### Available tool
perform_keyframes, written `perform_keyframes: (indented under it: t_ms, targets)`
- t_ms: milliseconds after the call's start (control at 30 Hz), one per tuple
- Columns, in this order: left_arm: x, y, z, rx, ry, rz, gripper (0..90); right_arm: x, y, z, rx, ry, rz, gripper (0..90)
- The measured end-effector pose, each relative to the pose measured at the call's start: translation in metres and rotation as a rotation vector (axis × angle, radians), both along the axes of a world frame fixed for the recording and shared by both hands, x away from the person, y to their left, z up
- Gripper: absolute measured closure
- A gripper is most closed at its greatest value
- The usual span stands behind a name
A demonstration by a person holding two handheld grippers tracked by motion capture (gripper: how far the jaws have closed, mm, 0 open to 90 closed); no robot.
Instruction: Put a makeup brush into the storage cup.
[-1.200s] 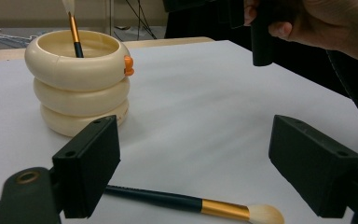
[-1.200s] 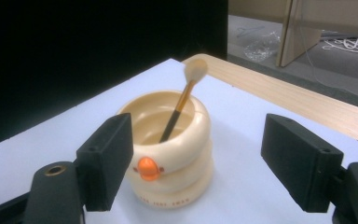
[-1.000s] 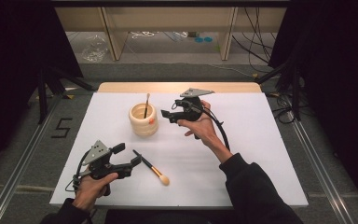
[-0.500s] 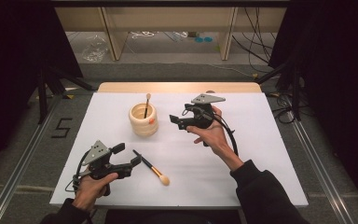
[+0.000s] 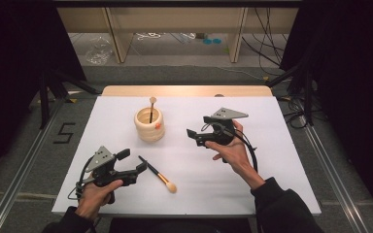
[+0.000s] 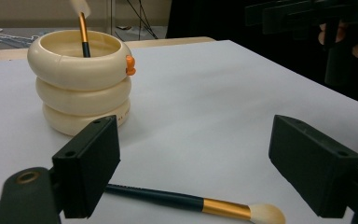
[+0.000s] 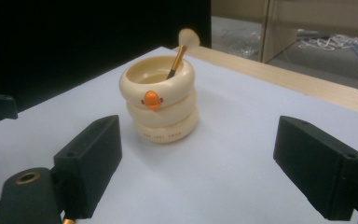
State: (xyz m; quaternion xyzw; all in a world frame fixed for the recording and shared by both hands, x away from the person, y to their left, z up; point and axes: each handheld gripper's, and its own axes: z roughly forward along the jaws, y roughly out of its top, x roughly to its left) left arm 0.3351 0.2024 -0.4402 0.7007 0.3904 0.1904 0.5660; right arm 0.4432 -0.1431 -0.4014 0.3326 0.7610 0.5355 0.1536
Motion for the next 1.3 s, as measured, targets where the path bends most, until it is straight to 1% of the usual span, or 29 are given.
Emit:
perform_keyframes:
  t_ms: [33, 100, 133, 200, 233, 300, 333, 400, 433, 467, 500, 567, 600, 633, 667, 700, 733, 767, 800, 867, 933, 967, 1033, 1067, 1100, 1133, 1167, 1200, 1300]
  targets:
    - [0.0, 0.0, 0.0, -0.001, -0.001, 0.0, 16.1, -0.003, -0.003, 0.0, 0.002, 0.005, 0.0, 16.1]
    - [0.0, 0.0, 0.0, 0.0, 0.0, 0.0, 16.1, -0.008, -0.007, -0.001, 0.001, -0.006, 0.001, 16.1]
    - [0.0, 0.0, 0.0, 0.0, 0.001, 0.001, 16.1, -0.011, -0.009, -0.001, -0.014, -0.001, 0.005, 16.2]
    - [0.0, 0.0, 0.0, -0.001, 0.0, 0.002, 16.1, -0.016, -0.014, -0.002, -0.03, -0.015, -0.007, 16.4]
    - [0.0, 0.0, 0.0, 0.0, 0.0, 0.002, 16.1, -0.018, -0.016, -0.003, -0.022, -0.01, -0.003, 16.4]
    - [0.0, 0.0, 0.0, -0.001, 0.001, 0.002, 16.1, -0.022, -0.019, -0.004, -0.022, 0.0, -0.004, 16.4]
    - [0.0, 0.0, 0.0, -0.001, 0.0, 0.002, 16.2, -0.024, -0.021, -0.005, -0.019, -0.007, -0.015, 16.4]
    - [0.0, 0.0, 0.0, -0.001, 0.0, 0.002, 16.2, -0.028, -0.023, -0.006, -0.01, -0.001, -0.015, 16.5]
    - [0.0, 0.0, 0.0, -0.002, -0.001, 0.002, 16.2, -0.029, -0.025, -0.007, -0.009, -0.005, -0.02, 16.4]
    - [0.0, 0.0, 0.0, -0.002, 0.0, 0.002, 16.1, -0.031, -0.026, -0.008, -0.019, 0.008, -0.018, 16.4]
    - [0.0, 0.0, 0.0, -0.001, 0.0, 0.002, 16.2, -0.032, -0.027, -0.009, -0.02, 0.011, -0.021, 16.4]
    - [0.0, 0.0, 0.0, -0.001, 0.0, 0.002, 16.1, -0.035, -0.028, -0.011, -0.005, 0.016, -0.02, 16.4]
    - [0.0, 0.0, 0.0, -0.002, 0.0, 0.002, 16.1, -0.037, -0.029, -0.011, -0.012, 0.02, -0.02, 16.4]
    - [0.0, 0.0, 0.0, -0.002, 0.0, 0.002, 16.1, -0.038, -0.03, -0.013, -0.003, 0.014, -0.026, 16.4]
    - [0.0, 0.0, 0.0, -0.002, 0.0, 0.002, 16.1, -0.04, -0.031, -0.013, -0.013, 0.024, -0.026, 16.3]
    - [0.0, -0.001, 0.0, -0.003, 0.003, 0.003, 16.1, -0.042, -0.031, -0.014, -0.012, 0.027, -0.026, 16.3]
    - [0.001, -0.001, 0.0, -0.004, 0.003, 0.002, 16.1, -0.043, -0.032, -0.016, -0.001, 0.025, -0.023, 16.3]
    - [0.001, -0.001, 0.0, -0.007, 0.004, -0.001, 16.1, -0.044, -0.033, -0.016, -0.01, 0.027, -0.024, 16.3]
    - [0.001, -0.002, 0.0, -0.008, 0.005, -0.001, 16.1, -0.045, -0.033, -0.017, -0.007, 0.024, -0.024, 16.2]
    - [0.002, -0.002, 0.001, -0.001, 0.006, 0.0, 16.2, -0.048, -0.035, -0.018, -0.026, 0.028, -0.03, 16.2]
    - [0.003, -0.004, 0.0, -0.004, 0.008, -0.004, 16.1, -0.05, -0.037, -0.02, -0.008, 0.027, -0.023, 16.2]
    - [0.004, -0.004, 0.0, 0.001, 0.007, -0.007, 16.2, -0.051, -0.038, -0.021, -0.017, 0.03, -0.029, 16.2]
    - [0.004, -0.004, 0.0, -0.003, 0.015, -0.003, 16.2, -0.053, -0.04, -0.022, -0.007, 0.032, -0.024, 16.2]
    - [0.005, -0.004, -0.001, -0.01, 0.011, -0.007, 16.2, -0.054, -0.041, -0.022, -0.007, 0.029, -0.028, 16.3]
    - [0.006, -0.004, -0.001, -0.011, 0.009, -0.01, 16.2, -0.056, -0.042, -0.023, -0.015, 0.036, -0.031, 16.2]
    - [0.005, -0.004, -0.001, -0.014, 0.012, -0.009, 16.2, -0.057, -0.043, -0.023, -0.011, 0.041, -0.031, 16.2]
    - [0.005, -0.004, -0.001, -0.01, 0.017, -0.006, 16.2, -0.058, -0.044, -0.024, -0.007, 0.043, -0.026, 16.2]
    - [0.004, -0.003, 0.0, -0.005, 0.021, 0.001, 16.2, -0.059, -0.045, -0.025, -0.007, 0.047, -0.033, 16.2]
    - [0.003, -0.002, 0.0, -0.001, 0.015, 0.002, 16.2, -0.063, -0.047, -0.026, 0.002, 0.055, -0.031, 16.2]
